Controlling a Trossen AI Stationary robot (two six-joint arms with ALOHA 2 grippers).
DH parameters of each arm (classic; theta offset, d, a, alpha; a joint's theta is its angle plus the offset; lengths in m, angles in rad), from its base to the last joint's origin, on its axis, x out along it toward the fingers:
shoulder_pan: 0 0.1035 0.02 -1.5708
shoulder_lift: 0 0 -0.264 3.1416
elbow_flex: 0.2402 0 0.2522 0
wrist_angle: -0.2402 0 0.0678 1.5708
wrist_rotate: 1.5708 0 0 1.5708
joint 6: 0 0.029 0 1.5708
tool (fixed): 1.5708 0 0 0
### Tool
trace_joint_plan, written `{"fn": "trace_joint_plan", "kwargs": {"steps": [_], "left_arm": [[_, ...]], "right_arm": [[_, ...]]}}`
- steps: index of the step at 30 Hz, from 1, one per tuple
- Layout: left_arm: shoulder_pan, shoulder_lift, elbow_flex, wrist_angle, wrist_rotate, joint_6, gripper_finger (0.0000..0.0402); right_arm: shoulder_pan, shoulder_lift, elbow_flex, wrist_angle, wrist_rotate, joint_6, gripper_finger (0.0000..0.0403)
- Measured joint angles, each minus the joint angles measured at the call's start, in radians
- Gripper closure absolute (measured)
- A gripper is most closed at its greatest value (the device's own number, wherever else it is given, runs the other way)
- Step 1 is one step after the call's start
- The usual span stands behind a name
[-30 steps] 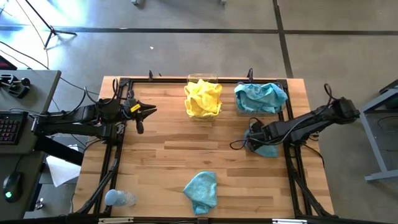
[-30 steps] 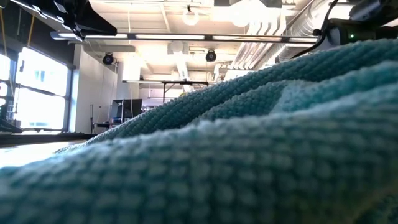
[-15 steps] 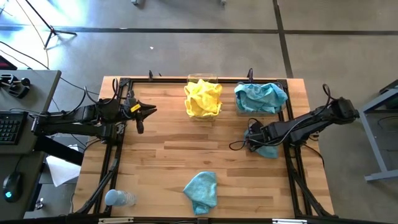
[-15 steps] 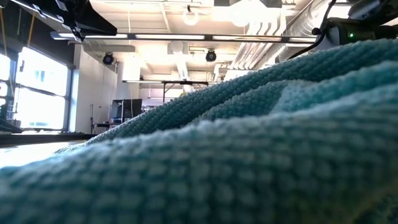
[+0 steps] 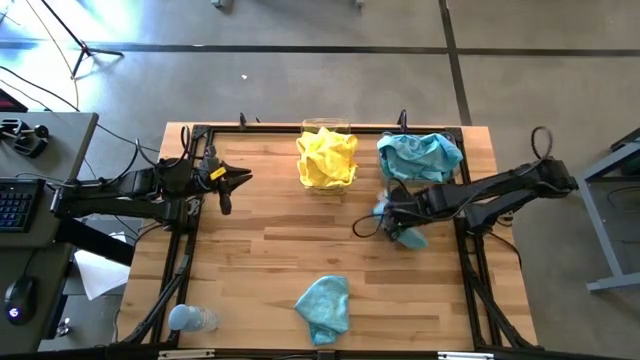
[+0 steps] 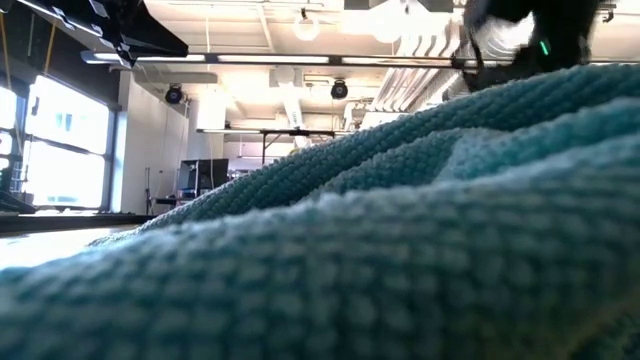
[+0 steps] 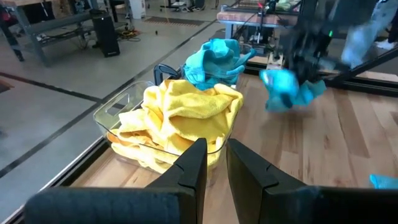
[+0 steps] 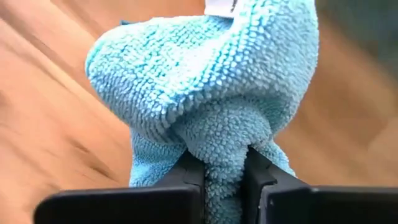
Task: Sort microfiber towel by color & place in baskets
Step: Put the blue towel into the right transparent bin
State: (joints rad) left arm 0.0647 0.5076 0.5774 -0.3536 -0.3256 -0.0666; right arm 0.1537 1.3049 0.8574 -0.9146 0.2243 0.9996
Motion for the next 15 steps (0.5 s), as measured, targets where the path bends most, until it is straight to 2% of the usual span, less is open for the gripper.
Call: {"fn": "trace_joint_plan", "kwargs": {"steps": [4,8,12,15], "left_arm": [[0.000,-0.002,0.000,0.005,-0.005,0.047,0.0351],[0.001,-0.005,0.000,0.026,-0.089,0.010,0.0351],[0.001,-0.011,0.000,0.030,-0.173,0.027,0.0351],[0.001,-0.011,0.000,0.030,-0.185,0.109,0.0351]], "right_arm": [[-0.020,-0.019,0.189,-0.093,0.188,-0.074,0.0386],[-0.063,-0.023,0.362,-0.149,0.406,-0.182,0.0387],[-0.151,-0.023,0.461,-0.135,0.603,-0.252,0.0384],[-0.243,-0.024,0.481,-0.096,0.670,-0.256,0.0384]]}}
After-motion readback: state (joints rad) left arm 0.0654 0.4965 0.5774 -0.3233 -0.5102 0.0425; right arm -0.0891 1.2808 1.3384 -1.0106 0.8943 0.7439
